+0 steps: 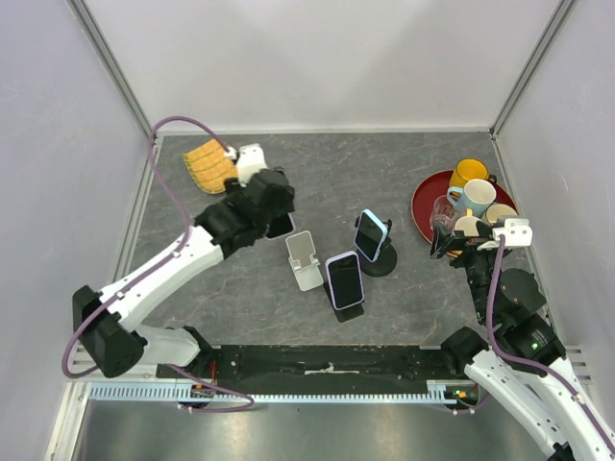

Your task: Remove the phone from the phone stand

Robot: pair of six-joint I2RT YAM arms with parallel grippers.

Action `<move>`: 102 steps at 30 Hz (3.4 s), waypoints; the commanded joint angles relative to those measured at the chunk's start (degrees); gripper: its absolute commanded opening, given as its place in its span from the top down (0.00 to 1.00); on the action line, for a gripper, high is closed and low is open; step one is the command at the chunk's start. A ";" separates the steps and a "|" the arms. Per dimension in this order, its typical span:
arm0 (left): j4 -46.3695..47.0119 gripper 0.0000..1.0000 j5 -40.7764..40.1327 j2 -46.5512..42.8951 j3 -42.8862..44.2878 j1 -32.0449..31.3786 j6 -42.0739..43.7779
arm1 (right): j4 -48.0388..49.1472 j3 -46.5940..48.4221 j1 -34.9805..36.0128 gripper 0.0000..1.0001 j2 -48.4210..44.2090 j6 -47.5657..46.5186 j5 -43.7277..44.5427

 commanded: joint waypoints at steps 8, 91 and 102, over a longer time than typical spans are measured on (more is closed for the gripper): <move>-10.47 0.98 20.79 -6.05 -0.43 29.41 14.48 | 2.20 -0.14 0.83 0.02 0.93 0.09 -0.53; 13.85 0.00 33.79 -17.98 -16.07 22.26 23.53 | 1.85 -0.58 1.62 0.02 0.58 0.70 -0.88; 20.62 0.00 49.82 -17.66 -17.74 -1.23 26.26 | 1.85 -0.67 1.53 0.02 0.76 0.53 -0.44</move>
